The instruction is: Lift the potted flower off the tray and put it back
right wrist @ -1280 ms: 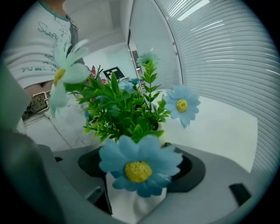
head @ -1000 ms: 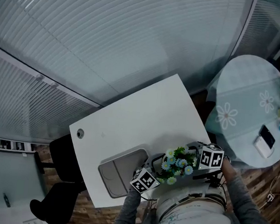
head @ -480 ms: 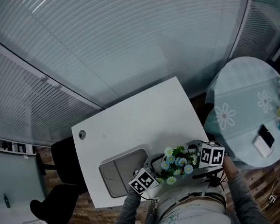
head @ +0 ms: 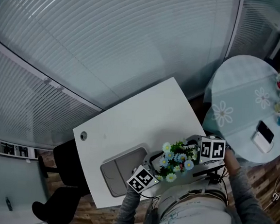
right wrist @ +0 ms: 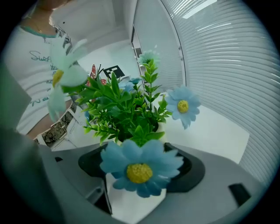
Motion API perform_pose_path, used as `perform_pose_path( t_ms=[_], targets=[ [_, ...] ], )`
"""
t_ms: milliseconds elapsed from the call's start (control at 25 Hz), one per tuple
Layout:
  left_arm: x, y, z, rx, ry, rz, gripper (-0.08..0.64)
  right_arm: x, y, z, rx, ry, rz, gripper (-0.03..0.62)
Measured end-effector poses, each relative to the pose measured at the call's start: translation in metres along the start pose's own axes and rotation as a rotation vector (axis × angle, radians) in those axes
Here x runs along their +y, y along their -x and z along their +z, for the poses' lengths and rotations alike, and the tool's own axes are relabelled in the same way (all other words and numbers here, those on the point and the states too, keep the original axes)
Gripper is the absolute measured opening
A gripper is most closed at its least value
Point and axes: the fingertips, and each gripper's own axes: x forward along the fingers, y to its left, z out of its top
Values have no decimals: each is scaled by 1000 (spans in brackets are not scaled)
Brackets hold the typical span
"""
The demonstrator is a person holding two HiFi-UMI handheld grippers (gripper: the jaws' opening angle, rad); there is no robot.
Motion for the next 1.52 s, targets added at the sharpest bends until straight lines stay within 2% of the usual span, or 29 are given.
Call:
perform_pose_path(
  t_ms=[520,880,1520],
  targets=[
    [-7,18,38,-23,-27,18,410,5,34,25,25,30,-35,351],
    [-27,26,62,-23,-30,37,410,22,58,35,33,60,-49,351],
    [-58,30,80,-19,-21,91,410,48,81,38,36,111,-33,351]
  ],
)
